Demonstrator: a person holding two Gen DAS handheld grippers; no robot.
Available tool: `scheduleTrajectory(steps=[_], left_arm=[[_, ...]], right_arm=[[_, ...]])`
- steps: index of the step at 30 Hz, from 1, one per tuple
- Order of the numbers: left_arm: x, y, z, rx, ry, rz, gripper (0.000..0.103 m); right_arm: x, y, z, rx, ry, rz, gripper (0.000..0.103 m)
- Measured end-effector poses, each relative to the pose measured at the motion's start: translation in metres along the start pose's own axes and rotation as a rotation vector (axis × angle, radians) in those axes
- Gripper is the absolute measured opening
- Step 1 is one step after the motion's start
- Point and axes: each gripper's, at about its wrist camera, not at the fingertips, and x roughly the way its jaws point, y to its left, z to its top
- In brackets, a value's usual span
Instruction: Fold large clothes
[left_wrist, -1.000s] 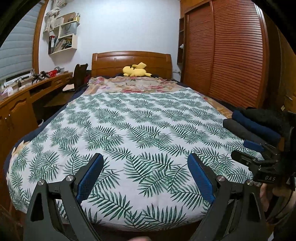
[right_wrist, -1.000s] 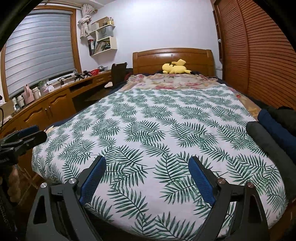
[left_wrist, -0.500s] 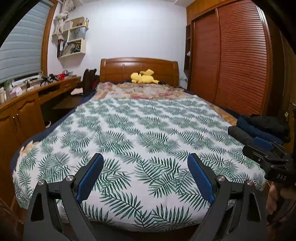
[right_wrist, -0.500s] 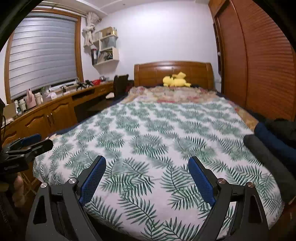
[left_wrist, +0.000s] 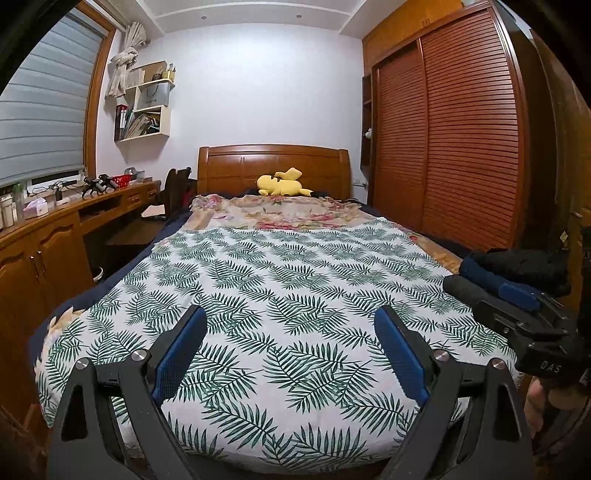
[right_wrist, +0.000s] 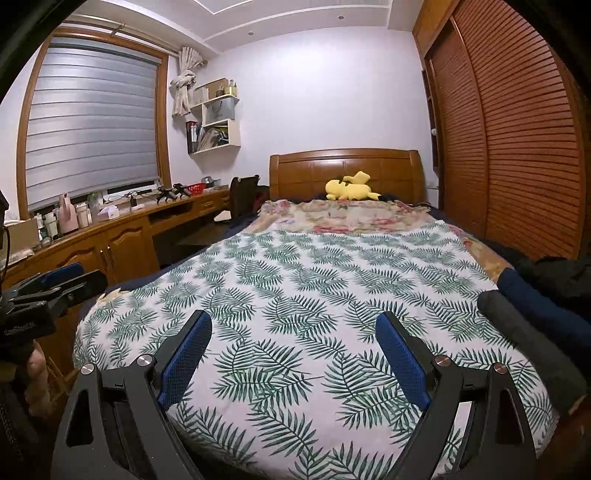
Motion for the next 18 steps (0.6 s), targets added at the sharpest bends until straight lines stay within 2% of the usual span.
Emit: scheduleTrajectory(steps=[18], left_arm=[[-0.0015, -0.0005, -0.0018, 0.002, 0.002, -0.001, 0.092]], right_arm=[[0.0014, -0.0056, 0.0000, 0.028, -0.015, -0.018, 0.091]])
